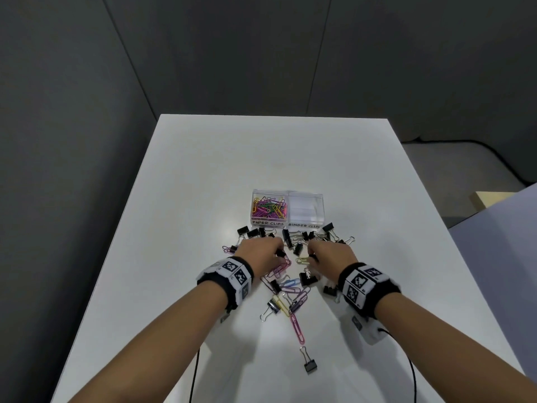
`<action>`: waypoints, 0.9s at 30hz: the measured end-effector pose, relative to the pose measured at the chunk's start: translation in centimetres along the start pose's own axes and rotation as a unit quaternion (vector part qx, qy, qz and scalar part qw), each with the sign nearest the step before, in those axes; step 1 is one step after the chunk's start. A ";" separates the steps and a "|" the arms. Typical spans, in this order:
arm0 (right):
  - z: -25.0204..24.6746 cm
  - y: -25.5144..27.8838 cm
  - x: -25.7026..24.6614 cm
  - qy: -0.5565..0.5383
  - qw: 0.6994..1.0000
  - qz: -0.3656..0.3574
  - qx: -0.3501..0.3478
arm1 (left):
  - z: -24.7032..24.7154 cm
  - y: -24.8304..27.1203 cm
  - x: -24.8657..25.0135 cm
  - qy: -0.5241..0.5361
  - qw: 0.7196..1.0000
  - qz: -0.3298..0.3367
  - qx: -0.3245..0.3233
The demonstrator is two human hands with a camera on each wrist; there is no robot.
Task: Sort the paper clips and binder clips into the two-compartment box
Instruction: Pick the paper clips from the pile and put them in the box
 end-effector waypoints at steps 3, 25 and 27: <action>-0.8 0.2 1.1 -0.049 0.998 0.026 0.010 | -1.1 0.1 -1.6 0.029 0.998 -0.027 0.050; 1.1 -1.2 -0.6 0.014 0.997 0.011 -0.077 | 0.9 -2.2 0.8 -0.129 0.988 0.044 -0.074; 1.2 -1.0 -0.8 0.032 0.997 -0.001 -0.073 | 0.6 -2.0 0.4 -0.092 0.993 0.037 -0.061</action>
Point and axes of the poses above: each hand's wrist, its own y-axis away from the middle knuckle, its own z-axis out of the palm, x = y × z, the point moved 4 cm from there along -y, towards the middle knuckle, and after that the axes turned 2 degrees about z, right-handed, at the moved point
